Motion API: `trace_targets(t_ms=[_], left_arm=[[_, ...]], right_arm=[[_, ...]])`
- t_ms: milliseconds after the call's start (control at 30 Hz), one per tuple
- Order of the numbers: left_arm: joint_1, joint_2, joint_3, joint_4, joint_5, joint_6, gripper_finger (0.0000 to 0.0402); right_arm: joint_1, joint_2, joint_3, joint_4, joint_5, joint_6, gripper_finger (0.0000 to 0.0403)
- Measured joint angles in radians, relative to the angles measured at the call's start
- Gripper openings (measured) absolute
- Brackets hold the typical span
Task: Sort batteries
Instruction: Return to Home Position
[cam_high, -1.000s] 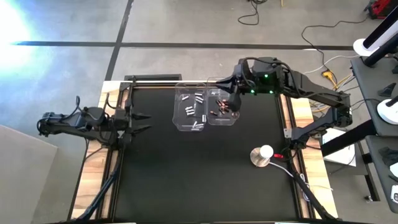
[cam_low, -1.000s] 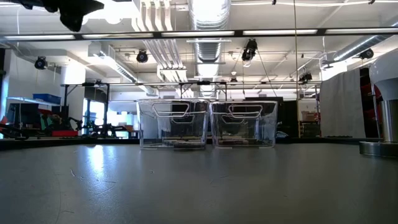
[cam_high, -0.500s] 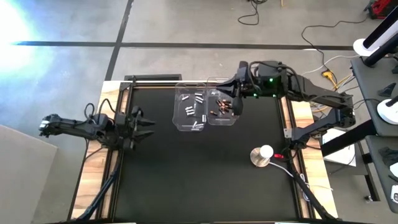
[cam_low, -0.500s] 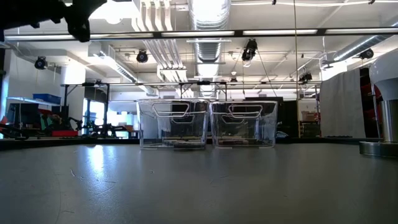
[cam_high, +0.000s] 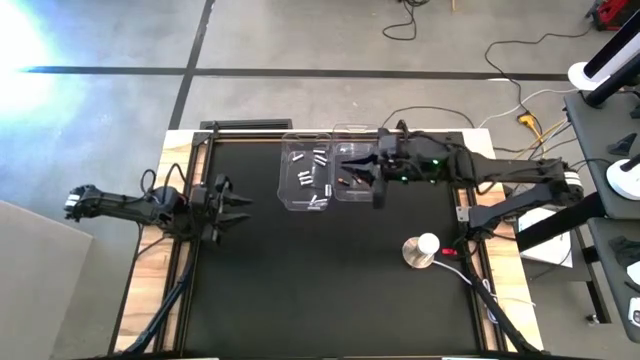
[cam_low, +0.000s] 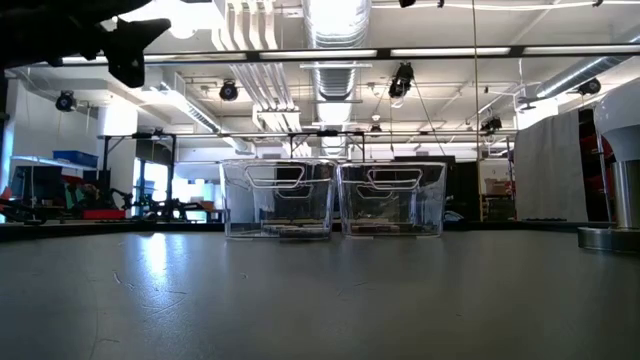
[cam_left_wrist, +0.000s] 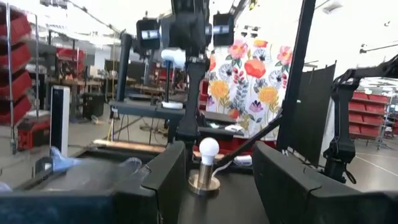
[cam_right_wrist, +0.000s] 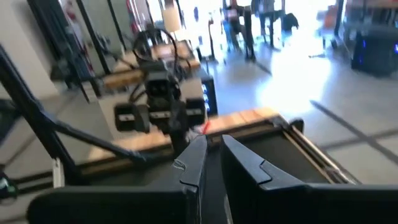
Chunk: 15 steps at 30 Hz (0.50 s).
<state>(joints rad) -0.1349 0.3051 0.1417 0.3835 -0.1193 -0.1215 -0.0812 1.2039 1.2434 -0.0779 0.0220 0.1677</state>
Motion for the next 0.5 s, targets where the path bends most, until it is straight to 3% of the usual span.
trace_targets(t_ms=[133,367,500], left_arm=[[0.0,-0.034,-0.002,-0.007,0.0,0.017,0.0164],[0.0,-0.118,-0.075,-0.018,0.001,0.035,0.0164],[0.0,-0.188,-0.132,-0.04,0.02,0.032,0.0164]], right_arm=[[0.01,-0.105,-0.159,0.141,0.005,0.001,0.0038],[0.032,-0.312,-0.446,0.141,0.129,0.068,0.0038],[0.04,-0.426,-0.59,0.144,0.136,0.082,0.0038]])
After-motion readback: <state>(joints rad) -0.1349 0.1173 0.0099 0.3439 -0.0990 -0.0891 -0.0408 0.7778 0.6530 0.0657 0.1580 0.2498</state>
